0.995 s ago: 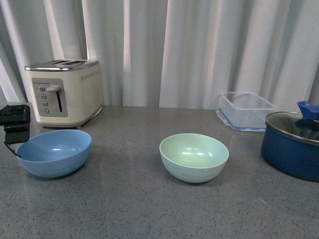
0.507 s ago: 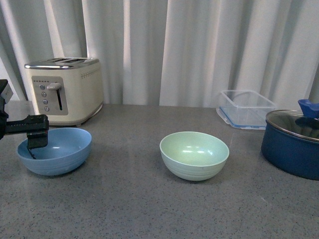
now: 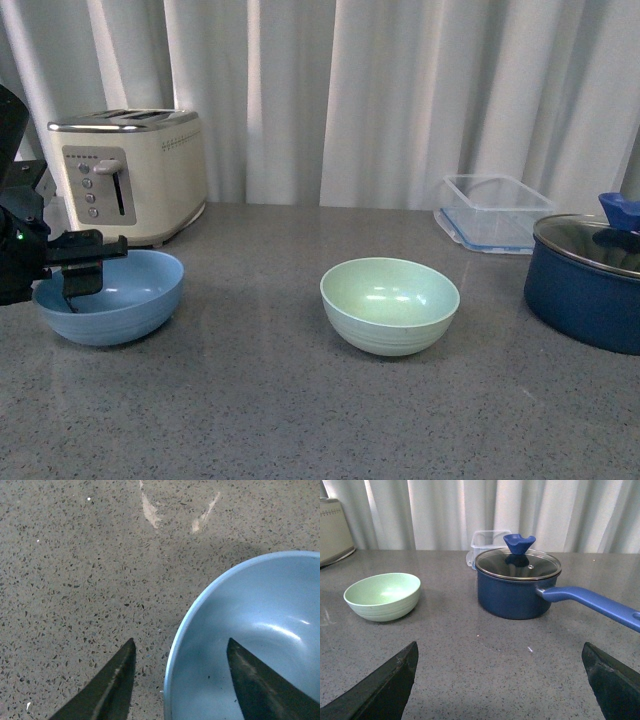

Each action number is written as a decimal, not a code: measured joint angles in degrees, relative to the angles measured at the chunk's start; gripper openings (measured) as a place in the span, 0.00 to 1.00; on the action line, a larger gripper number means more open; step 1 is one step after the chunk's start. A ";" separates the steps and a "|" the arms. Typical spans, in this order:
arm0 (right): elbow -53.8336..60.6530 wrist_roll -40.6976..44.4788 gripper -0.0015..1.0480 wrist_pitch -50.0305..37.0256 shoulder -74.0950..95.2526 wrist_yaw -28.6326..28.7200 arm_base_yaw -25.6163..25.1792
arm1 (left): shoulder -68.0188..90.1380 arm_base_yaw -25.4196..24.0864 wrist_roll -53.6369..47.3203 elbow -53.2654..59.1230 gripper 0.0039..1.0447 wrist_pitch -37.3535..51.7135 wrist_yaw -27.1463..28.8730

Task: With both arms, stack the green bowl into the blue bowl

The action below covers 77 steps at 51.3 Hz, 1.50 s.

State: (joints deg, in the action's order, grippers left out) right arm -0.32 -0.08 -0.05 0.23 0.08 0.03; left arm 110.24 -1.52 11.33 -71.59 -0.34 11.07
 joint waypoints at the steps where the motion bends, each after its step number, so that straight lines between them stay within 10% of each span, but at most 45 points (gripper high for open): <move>1: 0.00 0.00 0.90 0.00 0.00 0.00 0.00 | 0.00 0.00 0.20 0.00 0.46 -0.09 0.17; 13: 0.00 0.00 0.90 0.00 0.00 0.00 0.00 | -0.94 -0.50 4.33 0.28 0.03 -3.10 -0.22; 77: 0.00 0.00 0.90 0.00 0.00 0.00 0.00 | -2.54 11.76 10.25 -3.96 0.03 -6.36 0.76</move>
State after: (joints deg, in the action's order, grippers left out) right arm -0.32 -0.08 -0.05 0.23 0.08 0.03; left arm 107.70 10.24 21.58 -75.55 -6.70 11.84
